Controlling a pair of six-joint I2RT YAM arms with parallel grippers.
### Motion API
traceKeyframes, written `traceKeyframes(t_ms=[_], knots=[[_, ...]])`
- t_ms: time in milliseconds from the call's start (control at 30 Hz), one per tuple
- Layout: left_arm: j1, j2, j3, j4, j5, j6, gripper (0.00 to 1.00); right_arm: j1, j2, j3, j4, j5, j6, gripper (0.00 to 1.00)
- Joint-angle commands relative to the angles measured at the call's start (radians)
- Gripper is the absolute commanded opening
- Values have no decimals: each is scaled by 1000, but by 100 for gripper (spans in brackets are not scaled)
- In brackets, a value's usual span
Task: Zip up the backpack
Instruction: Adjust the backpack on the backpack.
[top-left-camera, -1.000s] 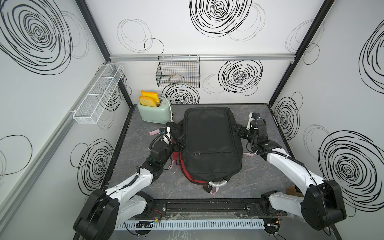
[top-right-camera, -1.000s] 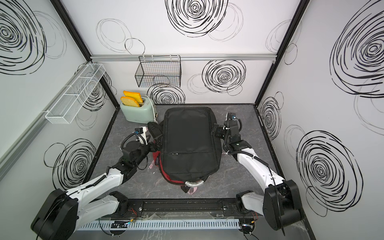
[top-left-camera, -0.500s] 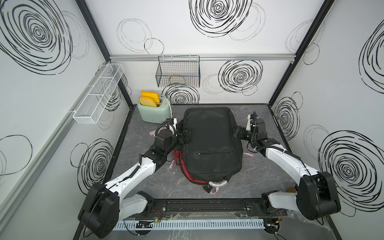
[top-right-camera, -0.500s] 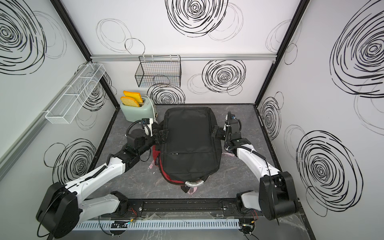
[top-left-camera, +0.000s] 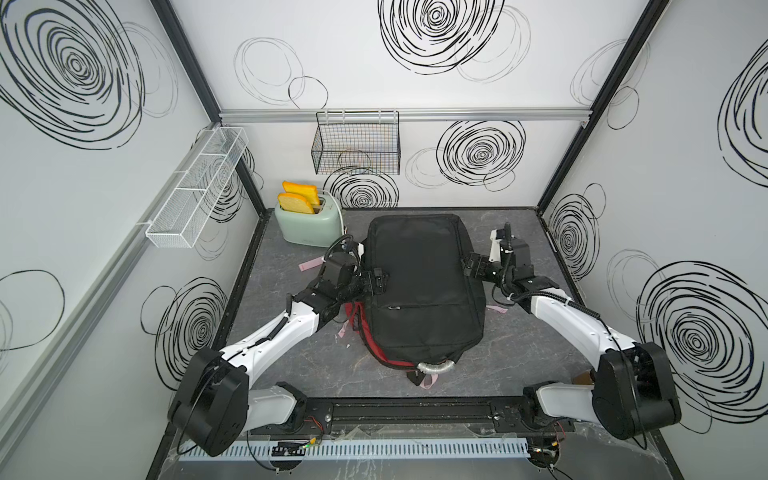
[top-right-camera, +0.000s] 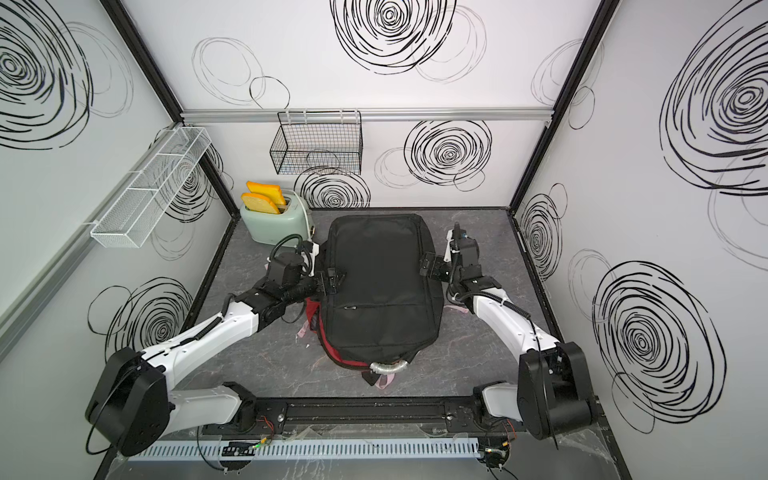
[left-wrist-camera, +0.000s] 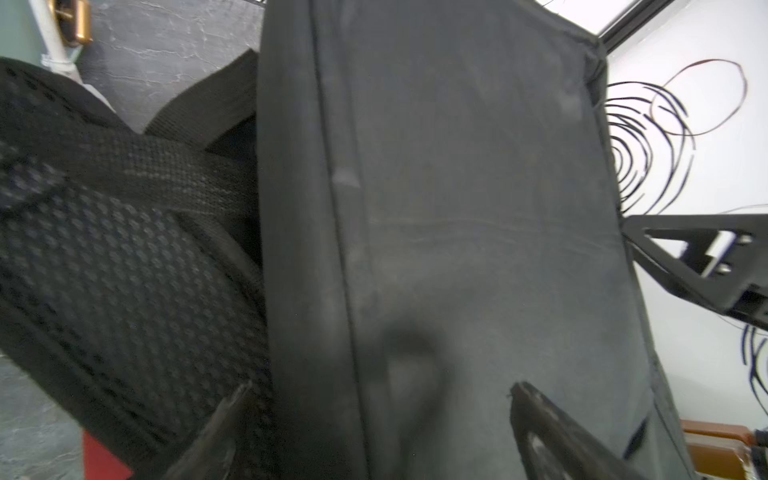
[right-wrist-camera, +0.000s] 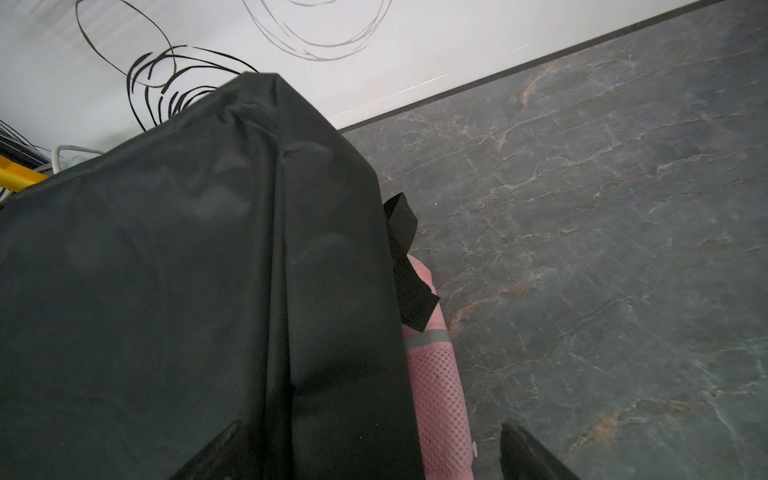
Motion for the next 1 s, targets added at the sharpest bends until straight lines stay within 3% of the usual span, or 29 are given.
traceKeyframes(t_ms=[0, 133, 200, 300, 367, 467, 533, 633, 967], knots=[[-5, -30, -19, -2, 19, -33, 98, -2, 25, 3, -15, -25, 18, 95], [-2, -9, -45, 31, 44, -33, 100, -2, 37, -5, -3, -53, 26, 89], [-3, 17, -53, 64, 78, -34, 92, -2, 47, -4, 3, -74, 26, 83], [-3, 75, -61, 133, 149, -46, 65, -3, 53, 3, 12, -101, 26, 68], [-5, 118, -54, 166, 186, -51, 38, -3, 53, 8, 18, -111, 26, 52], [-5, 150, -53, 198, 219, -50, 11, -3, 57, 25, 24, -120, 24, 24], [-4, 148, -54, 205, 215, -44, 0, -2, 66, 48, 18, -126, 20, 11], [9, 118, -76, 234, 217, -47, 0, 2, 79, 97, 5, -136, 13, 0], [79, -39, -212, 414, 198, -103, 0, 50, 238, 343, -27, -94, 12, 0]])
